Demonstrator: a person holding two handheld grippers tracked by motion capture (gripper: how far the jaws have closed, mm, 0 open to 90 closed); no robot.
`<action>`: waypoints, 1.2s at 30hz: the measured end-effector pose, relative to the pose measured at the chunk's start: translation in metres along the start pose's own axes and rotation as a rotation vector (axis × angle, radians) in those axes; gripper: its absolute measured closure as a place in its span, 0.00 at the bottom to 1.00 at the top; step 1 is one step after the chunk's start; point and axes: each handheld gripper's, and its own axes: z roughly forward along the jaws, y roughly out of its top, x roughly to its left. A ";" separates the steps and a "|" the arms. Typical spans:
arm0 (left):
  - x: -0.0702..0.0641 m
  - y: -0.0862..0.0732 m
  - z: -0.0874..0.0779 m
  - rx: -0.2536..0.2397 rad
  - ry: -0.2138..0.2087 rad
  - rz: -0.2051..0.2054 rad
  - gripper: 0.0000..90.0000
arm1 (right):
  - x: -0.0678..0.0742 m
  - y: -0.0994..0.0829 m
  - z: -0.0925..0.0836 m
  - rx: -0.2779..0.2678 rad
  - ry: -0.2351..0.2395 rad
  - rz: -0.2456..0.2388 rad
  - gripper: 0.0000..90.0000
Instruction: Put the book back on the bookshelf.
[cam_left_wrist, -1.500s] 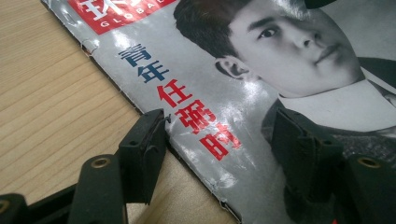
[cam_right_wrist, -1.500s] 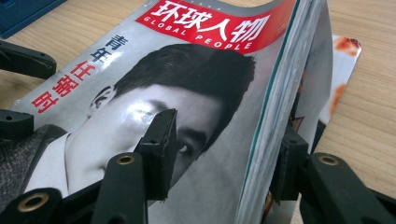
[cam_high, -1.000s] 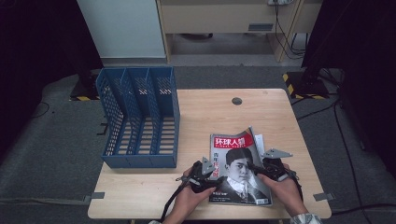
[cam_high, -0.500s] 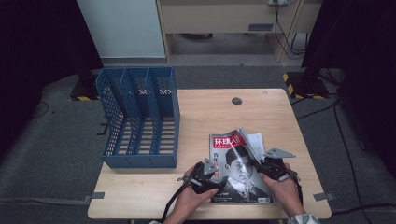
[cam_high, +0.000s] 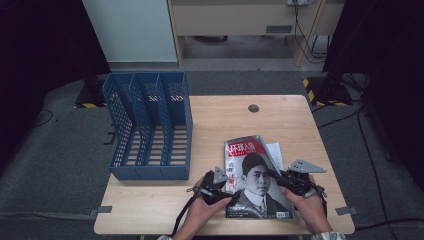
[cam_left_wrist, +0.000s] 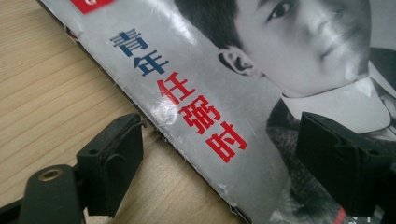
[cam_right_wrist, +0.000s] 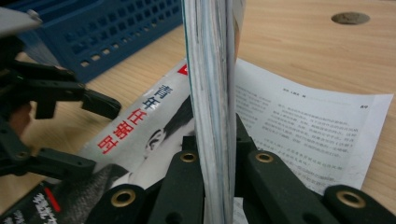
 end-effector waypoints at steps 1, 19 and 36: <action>0.000 0.000 0.000 0.000 0.000 0.000 0.16 | 0.000 0.000 0.000 0.000 0.000 0.000 0.98; -0.001 0.001 0.001 0.002 -0.028 0.002 0.29 | -0.009 -0.012 0.012 0.083 -0.010 0.014 0.92; -0.003 0.001 0.001 0.005 0.005 0.029 0.38 | -0.030 -0.017 0.014 0.216 -0.259 0.034 0.22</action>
